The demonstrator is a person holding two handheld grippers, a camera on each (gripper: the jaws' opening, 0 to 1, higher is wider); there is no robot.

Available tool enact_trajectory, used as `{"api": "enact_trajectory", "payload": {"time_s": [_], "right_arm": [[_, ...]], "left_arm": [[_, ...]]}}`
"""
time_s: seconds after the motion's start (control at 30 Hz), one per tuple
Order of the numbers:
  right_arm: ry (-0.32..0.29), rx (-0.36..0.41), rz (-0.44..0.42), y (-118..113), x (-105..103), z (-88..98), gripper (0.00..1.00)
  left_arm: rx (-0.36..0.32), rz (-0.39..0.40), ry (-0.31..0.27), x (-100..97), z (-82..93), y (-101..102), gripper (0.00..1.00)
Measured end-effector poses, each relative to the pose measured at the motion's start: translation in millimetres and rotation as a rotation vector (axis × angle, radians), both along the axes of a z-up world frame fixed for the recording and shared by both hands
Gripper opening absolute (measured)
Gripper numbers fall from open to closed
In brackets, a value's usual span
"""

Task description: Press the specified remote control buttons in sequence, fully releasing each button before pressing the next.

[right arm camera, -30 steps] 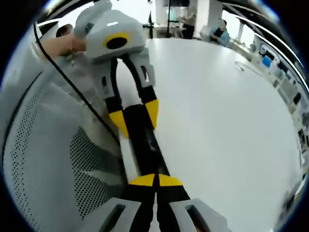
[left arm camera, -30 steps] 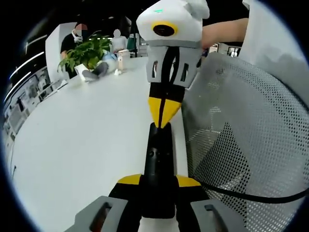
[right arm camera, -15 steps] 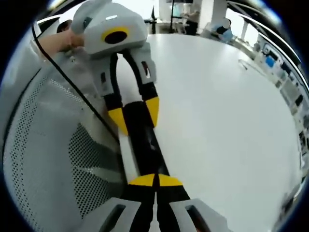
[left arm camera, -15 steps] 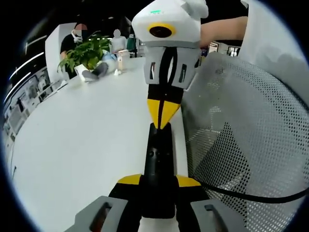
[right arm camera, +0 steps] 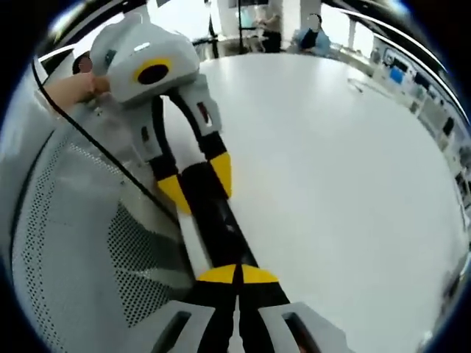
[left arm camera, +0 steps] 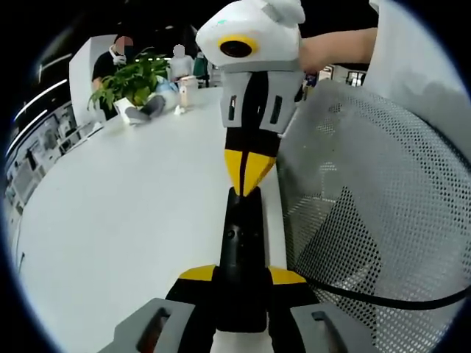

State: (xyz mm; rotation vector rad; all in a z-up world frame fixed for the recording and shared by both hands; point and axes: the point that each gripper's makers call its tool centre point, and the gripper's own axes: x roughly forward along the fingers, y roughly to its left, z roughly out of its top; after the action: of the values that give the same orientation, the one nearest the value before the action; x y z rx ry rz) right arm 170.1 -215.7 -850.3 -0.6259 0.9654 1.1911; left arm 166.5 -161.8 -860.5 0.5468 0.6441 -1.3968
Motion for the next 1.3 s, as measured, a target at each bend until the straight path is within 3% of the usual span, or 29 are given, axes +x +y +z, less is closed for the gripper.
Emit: {"api": "enact_trajectory", "payload": {"time_s": [0.43, 0.63, 1.13, 1.3], "right_arm": [[-0.050, -0.048, 0.097, 5.9, -0.4, -3.1, 0.00], [-0.151, -0.117, 0.252, 5.7, -1.5, -3.3, 0.00], [-0.146, -0.113, 0.252, 6.7, -0.4, -4.4, 0.00], [-0.134, -0.077, 0.222, 5.4, -0.1, -3.8, 0.00]], "left_arm": [[-0.001, -0.002, 0.001, -0.2, 0.3, 0.2, 0.24], [-0.003, -0.002, 0.003, -0.1, 0.4, -0.1, 0.24], [0.001, -0.010, -0.003, 0.0, 0.1, 0.1, 0.24], [0.000, -0.009, -0.003, 0.0, 0.1, 0.1, 0.24]]}}
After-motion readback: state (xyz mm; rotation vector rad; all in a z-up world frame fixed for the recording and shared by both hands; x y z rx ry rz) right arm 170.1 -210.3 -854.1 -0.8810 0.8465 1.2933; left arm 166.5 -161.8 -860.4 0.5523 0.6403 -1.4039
